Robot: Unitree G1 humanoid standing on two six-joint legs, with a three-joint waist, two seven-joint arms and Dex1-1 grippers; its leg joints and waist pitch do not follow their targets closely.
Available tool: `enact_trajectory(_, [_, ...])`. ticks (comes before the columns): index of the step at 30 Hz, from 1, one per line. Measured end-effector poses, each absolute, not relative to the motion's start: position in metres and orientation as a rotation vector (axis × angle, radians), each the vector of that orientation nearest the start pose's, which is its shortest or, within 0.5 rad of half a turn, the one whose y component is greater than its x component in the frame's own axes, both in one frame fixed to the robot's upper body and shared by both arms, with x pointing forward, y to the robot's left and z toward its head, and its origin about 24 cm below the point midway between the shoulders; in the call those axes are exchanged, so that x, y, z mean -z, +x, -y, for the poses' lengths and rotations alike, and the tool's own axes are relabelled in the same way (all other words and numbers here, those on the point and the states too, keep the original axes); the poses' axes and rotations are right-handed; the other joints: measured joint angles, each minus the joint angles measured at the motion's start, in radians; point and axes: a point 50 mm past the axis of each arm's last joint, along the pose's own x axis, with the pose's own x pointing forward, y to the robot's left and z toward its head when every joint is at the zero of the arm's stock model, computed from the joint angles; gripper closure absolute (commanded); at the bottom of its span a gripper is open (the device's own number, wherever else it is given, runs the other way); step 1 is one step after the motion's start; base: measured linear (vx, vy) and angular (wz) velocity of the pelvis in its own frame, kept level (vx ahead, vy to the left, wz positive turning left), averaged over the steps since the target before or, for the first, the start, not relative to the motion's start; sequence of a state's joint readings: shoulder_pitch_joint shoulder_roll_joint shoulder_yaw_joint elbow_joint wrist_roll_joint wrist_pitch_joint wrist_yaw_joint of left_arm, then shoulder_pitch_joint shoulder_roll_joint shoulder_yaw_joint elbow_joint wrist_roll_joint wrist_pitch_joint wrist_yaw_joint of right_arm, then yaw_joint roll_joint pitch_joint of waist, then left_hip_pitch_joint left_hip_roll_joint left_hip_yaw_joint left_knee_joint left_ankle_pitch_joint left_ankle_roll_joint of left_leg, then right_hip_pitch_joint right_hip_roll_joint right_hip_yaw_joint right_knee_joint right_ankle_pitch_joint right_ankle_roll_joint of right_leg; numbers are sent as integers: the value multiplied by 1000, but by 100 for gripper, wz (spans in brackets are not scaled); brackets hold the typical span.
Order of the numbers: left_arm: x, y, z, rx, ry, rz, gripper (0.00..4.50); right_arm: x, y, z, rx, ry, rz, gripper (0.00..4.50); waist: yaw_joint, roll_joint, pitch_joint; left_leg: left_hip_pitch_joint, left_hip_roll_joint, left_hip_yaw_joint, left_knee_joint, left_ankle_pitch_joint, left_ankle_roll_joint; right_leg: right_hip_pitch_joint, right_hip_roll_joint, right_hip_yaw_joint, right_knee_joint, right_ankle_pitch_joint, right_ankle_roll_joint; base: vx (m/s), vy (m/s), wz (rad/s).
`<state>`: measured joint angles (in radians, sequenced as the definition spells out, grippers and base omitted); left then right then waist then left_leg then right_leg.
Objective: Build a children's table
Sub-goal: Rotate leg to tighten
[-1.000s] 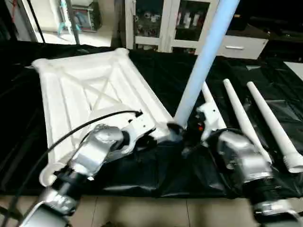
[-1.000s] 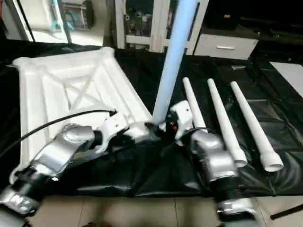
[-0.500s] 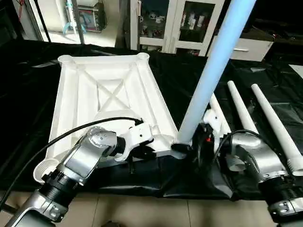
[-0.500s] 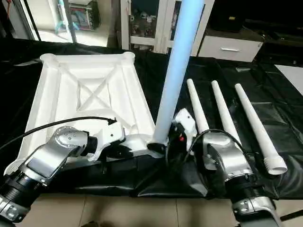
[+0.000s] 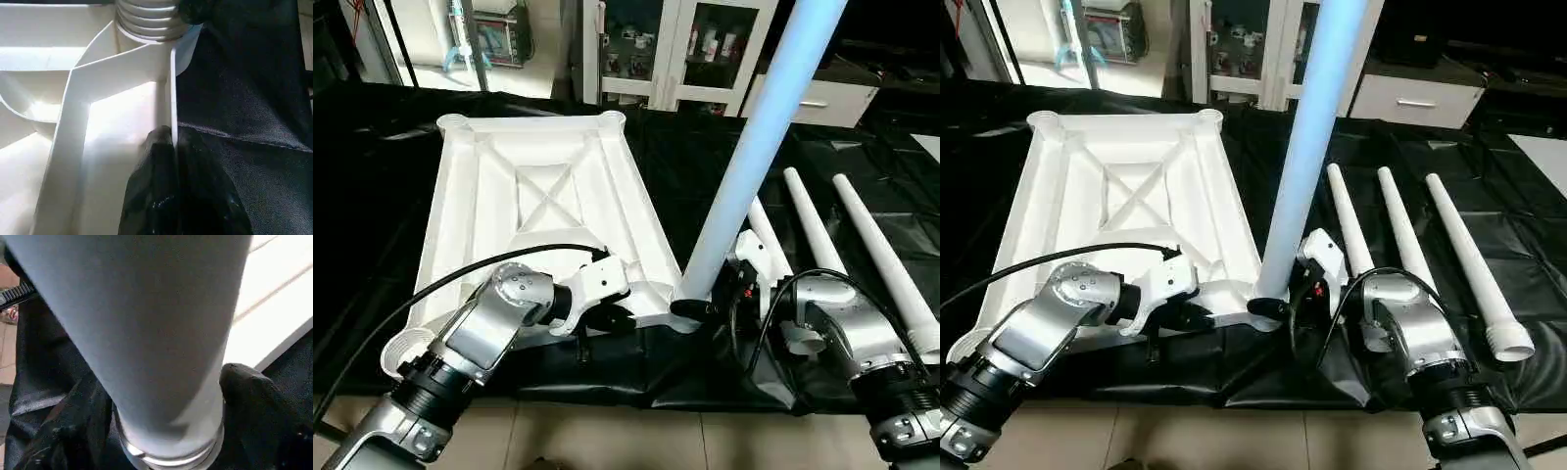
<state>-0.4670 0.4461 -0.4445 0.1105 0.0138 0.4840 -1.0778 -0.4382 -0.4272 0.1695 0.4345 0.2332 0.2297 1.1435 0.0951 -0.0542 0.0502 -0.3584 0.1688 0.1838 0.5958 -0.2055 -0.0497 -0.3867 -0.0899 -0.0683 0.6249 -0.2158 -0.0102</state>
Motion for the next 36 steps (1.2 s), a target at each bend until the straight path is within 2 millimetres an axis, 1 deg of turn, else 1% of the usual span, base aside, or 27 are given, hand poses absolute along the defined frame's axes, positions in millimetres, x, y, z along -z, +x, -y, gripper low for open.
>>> enact_trajectory(3, [-61, 282, -109, 1304, 494, -549, 450, -51, 299, 162, -1190, -84, -381, 163, 0, 0, 0, 0, 0, 0, 0, 2, 3, 0, 0, 0, 0, 0, 0, 0, 0, 0])
enact_trajectory(8, [-61, 282, -110, 1301, 498, -553, 450, -49, 299, 161, -1183, -81, -381, 179, -3, -1, -1, 1, 0, 0, 0, 2, 3, 0, 0, 0, 1, 0, 0, 0, 0, 0])
enact_trajectory(10, [-61, 283, -112, 1285, 499, -561, 450, -45, 300, 155, -1154, -69, -368, 180, -7, -4, -3, 2, 1, 0, 0, 2, 2, 1, 0, 0, 2, 0, 0, 0, 0, 0])
enact_trajectory(12, [-60, 287, -113, 1245, 495, -566, 450, -41, 305, 148, -1088, -43, -357, 181, -17, -7, -4, 7, 2, 0, 1, -1, -4, 4, 1, 0, 3, 1, -2, 0, 0, 0])
enact_trajectory(14, [-59, 293, -111, 1179, 477, -570, 450, -39, 313, 141, -994, -26, -353, 182, -32, -8, -4, 10, 2, 0, 1, 0, -5, 6, 1, 0, 3, 2, -3, 0, 0, 0])
enact_trajectory(16, [-57, 299, -106, 1114, 443, -574, 450, -37, 320, 137, -884, 4, -347, 182, -39, -9, -5, 10, 2, 0, 2, 0, -5, 5, 1, 0, 2, 2, -3, 0, 0, 0])
enact_trajectory(19, [-55, 307, -98, 1031, 401, -572, 450, -35, 327, 130, -755, 33, -345, 182, -42, -10, -5, 10, 2, 0, 2, 0, -5, 5, 1, 1, 2, 3, -4, 0, 0, 0])
enact_trajectory(21, [-54, 315, -89, 936, 366, -566, 450, -33, 334, 116, -599, 59, -337, 182, -46, -10, -5, 10, 2, 0, 2, 0, -5, 4, 1, 1, 2, 3, -3, 0, 0, 0])
enact_trajectory(22, [-53, 319, -84, 877, 348, -559, 450, -34, 341, 108, -481, 60, -332, 182, -50, -9, -5, 9, 2, 0, 2, 2, -8, 3, 1, 1, 3, 5, -6, 0, 0, 0])
enact_trajectory(23, [-53, 321, -80, 848, 340, -555, 450, -34, 343, 102, -415, 67, -331, 182, -51, -9, -5, 9, 2, 0, 2, 2, -9, 3, 1, 1, 2, 6, -6, 0, 0, 0])
enact_trajectory(25, [-53, 323, -76, 822, 326, -548, 450, -34, 344, 93, -347, 82, -326, 182, -49, -8, -6, 9, 2, 0, 1, 2, -9, 3, 1, 0, 2, 7, -4, 0, 0, 0])
enact_trajectory(29, [-54, 324, -74, 807, 322, -540, 450, -36, 346, 88, -302, 88, -298, 183, -47, -7, -6, 8, 2, 0, -3, 2, -9, 2, 1, 0, 1, 4, 0, 0, 0, 0])
enact_trajectory(33, [-55, 325, -76, 801, 325, -538, 450, -37, 346, 87, -305, 88, -284, 183, -46, -7, -6, 8, 2, 0, -5, 2, -9, 2, 1, 0, 0, 4, 1, 0, 0, 0])
enact_trajectory(36, [-55, 325, -78, 798, 333, -536, 450, -37, 346, 88, -318, 84, -266, 183, -46, -4, -4, 8, 2, 0, -5, 2, -9, 1, 1, 0, 0, 4, 1, 0, 0, 0])
